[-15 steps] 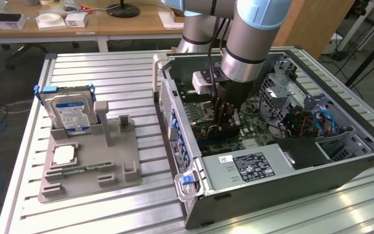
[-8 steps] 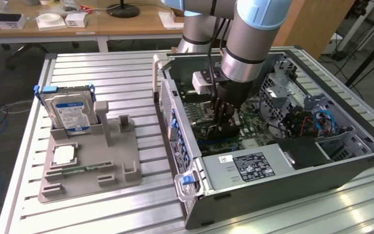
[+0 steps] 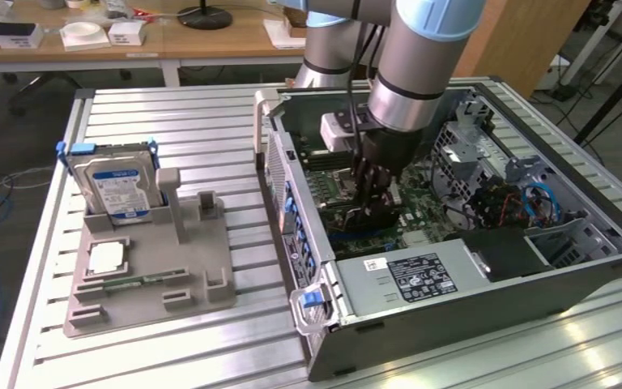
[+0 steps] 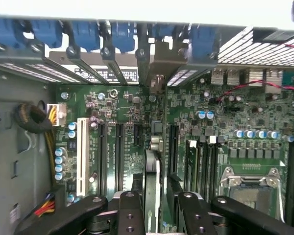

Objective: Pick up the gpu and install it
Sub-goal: 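Insert the gpu into the slot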

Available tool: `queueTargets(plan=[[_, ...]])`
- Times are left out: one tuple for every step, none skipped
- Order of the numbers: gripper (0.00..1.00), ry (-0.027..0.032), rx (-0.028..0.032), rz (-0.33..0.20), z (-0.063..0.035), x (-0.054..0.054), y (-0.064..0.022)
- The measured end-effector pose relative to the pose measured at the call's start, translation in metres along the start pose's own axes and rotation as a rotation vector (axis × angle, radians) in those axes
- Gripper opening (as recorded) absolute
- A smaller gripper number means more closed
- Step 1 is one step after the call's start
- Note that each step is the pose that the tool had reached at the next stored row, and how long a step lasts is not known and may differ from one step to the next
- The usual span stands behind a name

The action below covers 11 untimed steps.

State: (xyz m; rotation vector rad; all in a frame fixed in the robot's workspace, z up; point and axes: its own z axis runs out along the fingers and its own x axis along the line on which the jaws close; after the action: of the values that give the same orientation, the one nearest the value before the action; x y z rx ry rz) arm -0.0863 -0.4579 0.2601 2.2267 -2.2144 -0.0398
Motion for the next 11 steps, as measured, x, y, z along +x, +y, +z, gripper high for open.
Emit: queueTargets(plan=[[0.34,0.0001,0.0,0.0,-0.0041,0.0,0.0001],[0.34,0.0,0.0,0.0,-0.0085,0.0,0.0002],[0.34,0.0001,-0.0001,0.0,-0.0131,0.0,0.0003],[0.34,0.0002,-0.0001,0.0,-0.018,0.0,0.0003],[0.34,0.0001,-0.0001,0.0,-0.0225,0.0,0.0004],[0.34,0.0,0.0,0.0,-0.0268,0.0,0.0005],[0.34,0.0,0.0,0.0,-0.0294,0.0,0.0005],[0.33,0.0,0.0,0.0,-0.0302,-0.001,0.0005],[0.26,-0.0001,0.0,0.0,-0.0301,-0.001,0.0005],[0.26,-0.0002,0.0,0.0,-0.0301,-0.001,0.0005],[0.26,0.0,0.0,0.0,-0.0301,-0.001,0.0005]])
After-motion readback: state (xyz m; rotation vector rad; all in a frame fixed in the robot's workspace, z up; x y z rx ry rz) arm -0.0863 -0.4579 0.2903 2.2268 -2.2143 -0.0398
